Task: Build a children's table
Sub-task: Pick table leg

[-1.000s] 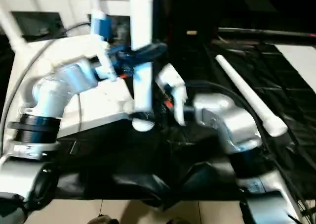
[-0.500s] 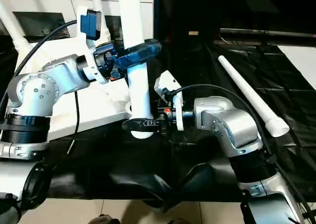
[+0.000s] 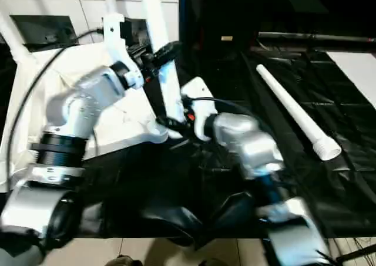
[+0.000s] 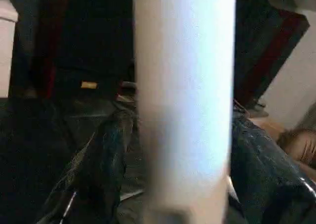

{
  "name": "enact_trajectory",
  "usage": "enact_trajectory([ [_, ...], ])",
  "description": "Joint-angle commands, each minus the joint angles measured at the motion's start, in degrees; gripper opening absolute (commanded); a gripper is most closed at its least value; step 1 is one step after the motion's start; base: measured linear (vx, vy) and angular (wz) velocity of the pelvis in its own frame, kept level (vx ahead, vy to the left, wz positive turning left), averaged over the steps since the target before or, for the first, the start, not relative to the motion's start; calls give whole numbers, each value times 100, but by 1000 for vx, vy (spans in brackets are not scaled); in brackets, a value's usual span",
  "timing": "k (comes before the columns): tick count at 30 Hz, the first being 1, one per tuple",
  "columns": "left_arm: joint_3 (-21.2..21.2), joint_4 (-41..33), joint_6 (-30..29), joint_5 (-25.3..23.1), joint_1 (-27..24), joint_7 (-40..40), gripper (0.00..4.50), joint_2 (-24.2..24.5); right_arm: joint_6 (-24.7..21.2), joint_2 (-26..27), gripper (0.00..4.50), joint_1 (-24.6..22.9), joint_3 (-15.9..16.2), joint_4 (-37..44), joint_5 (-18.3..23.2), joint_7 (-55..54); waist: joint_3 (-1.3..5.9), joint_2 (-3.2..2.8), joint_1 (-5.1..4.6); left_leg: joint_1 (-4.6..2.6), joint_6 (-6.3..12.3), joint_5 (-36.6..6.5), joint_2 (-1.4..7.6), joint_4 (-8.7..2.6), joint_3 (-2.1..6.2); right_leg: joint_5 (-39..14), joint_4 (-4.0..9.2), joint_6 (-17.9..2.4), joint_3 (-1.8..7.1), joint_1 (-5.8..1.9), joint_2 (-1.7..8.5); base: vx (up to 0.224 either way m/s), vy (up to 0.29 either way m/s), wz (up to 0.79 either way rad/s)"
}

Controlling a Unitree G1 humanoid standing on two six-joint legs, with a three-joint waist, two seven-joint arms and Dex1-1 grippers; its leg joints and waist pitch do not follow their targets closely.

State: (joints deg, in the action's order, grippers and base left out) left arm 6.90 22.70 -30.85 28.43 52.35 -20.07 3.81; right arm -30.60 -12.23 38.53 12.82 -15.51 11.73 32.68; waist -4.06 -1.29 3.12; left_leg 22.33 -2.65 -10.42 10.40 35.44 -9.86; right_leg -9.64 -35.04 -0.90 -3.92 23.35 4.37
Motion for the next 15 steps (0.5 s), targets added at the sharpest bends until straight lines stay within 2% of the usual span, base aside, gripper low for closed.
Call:
enact_trajectory([
  [1,66,-73,-72,70,84,87,314,-57,162,98,254,154,29,-53,-118,-268,522,-21,-2,-95,112,-676,188,-373,65,-542,337,-1410,234,-372,330,0,0,0],
  [3,127,-94,-129,111,70,168,286,-110,205,180,253,188,30,-105,-158,-369,509,-26,0,-105,89,-812,193,-382,64,-707,359,-1388,237,-371,335,0,0,0],
  [7,254,-36,114,92,29,349,268,-257,528,437,253,311,-14,-369,-415,-631,494,-31,-15,-120,4,-1032,196,-401,71,-1014,395,-1296,238,-357,338,0,0,0],
  [8,254,-34,121,94,28,348,244,-256,537,447,253,317,-21,-379,-418,-641,494,-29,-20,-113,-2,-1031,195,-407,75,-996,389,-1273,242,-364,333,0,0,0],
  [12,309,-46,228,111,38,336,222,-258,682,467,253,379,-49,-520,-441,-675,506,-51,-16,-111,25,-941,199,-403,79,-737,360,-1289,244,-366,334,0,0,0],
  [15,292,-83,208,157,51,119,208,-208,633,447,253,332,-240,-415,-112,-376,507,-51,-15,-107,75,-912,196,-400,74,-593,346,-1345,245,-378,327,0,0,0],
])
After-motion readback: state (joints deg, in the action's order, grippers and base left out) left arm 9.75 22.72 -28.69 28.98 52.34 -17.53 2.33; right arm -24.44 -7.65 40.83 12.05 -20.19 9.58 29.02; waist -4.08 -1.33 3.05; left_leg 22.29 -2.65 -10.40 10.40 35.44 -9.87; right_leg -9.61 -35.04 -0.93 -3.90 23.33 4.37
